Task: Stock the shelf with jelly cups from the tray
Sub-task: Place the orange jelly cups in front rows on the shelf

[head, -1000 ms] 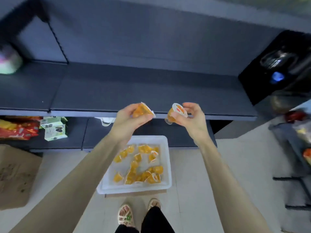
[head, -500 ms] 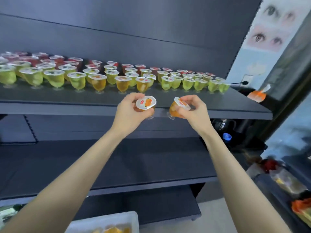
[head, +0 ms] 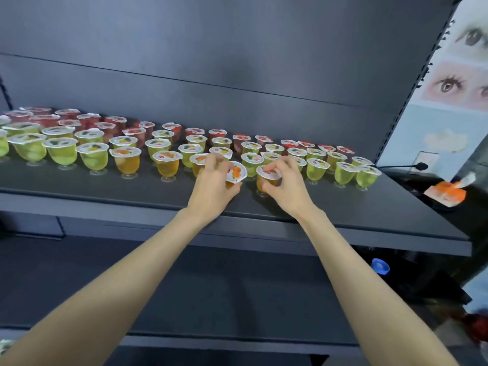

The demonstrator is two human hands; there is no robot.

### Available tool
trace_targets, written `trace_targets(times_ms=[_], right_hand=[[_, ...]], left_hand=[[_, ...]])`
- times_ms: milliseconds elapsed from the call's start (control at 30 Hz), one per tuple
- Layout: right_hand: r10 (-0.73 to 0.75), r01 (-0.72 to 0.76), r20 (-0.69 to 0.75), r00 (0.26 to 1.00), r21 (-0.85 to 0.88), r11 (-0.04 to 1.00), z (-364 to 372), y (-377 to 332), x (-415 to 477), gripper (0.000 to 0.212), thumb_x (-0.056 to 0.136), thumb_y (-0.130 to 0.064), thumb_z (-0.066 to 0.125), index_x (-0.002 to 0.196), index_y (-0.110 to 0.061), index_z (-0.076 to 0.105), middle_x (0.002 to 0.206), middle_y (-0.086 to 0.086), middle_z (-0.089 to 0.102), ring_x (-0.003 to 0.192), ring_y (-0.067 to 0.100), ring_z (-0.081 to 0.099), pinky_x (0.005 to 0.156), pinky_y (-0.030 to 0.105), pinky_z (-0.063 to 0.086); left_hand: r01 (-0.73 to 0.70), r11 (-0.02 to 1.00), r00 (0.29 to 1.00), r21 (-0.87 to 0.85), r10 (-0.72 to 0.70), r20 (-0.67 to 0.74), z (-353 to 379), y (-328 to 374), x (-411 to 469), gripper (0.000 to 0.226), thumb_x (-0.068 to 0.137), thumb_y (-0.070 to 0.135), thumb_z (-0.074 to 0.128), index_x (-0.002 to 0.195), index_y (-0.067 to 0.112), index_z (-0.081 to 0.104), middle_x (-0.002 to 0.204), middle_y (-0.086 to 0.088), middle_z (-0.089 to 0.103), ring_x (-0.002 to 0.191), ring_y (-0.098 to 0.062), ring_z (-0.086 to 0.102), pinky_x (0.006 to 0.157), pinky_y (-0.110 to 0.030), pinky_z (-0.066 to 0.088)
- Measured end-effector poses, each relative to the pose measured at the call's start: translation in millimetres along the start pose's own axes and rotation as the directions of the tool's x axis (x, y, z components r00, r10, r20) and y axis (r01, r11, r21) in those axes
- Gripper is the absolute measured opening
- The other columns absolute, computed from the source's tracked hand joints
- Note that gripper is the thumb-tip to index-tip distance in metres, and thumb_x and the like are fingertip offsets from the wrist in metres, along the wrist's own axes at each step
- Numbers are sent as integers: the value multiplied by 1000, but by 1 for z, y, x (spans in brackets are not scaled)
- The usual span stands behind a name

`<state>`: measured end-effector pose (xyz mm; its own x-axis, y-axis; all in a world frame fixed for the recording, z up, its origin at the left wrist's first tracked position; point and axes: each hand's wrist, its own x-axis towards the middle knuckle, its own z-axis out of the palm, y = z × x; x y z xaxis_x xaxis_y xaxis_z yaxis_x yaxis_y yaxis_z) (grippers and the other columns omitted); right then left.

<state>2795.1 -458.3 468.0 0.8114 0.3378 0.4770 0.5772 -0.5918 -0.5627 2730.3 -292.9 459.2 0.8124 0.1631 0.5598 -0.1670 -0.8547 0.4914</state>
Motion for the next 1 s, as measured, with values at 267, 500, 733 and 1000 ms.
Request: trace_targets(times_ms=[267, 500, 733, 1000], right_hand=[[-98, 98, -1, 995, -64, 993, 9, 6, 1, 21, 91, -15, 62, 110, -11, 54, 124, 4, 42, 101, 8, 45, 93, 31, 47], [-106, 105, 10, 994, -226, 968, 12, -2, 1, 22, 94, -20, 57, 113, -11, 50, 130, 6, 42, 99, 23, 57, 83, 35, 51], [-56, 119, 139, 989, -494, 861, -6, -17, 0, 40, 91, -27, 60, 127, -17, 49, 138, 3, 45, 126, 25, 37, 99, 36, 37], [34, 56, 182, 983, -467, 882, -20, -65, -8, 50, 89, -25, 63, 135, -16, 46, 143, 8, 40, 131, 29, 34, 104, 40, 36]], left_hand=[[-42, 985, 998, 169, 33, 54, 4, 0, 10, 35, 93, 23, 56, 122, 4, 53, 130, -14, 45, 106, -31, 55, 86, -38, 47], [-94, 936, 991, 338, 57, 118, -4, -2, 13, 37, 95, 22, 54, 129, 11, 46, 131, -7, 51, 113, -28, 53, 77, -37, 49], [-189, 854, 971, 485, 90, 220, -23, -1, 11, 39, 94, 17, 50, 133, 12, 46, 131, -11, 43, 115, -28, 47, 71, -37, 49], [-291, 816, 944, 499, 162, 287, -83, -1, 11, 38, 92, 33, 51, 123, 11, 54, 121, -11, 57, 113, -29, 50, 89, -41, 42]])
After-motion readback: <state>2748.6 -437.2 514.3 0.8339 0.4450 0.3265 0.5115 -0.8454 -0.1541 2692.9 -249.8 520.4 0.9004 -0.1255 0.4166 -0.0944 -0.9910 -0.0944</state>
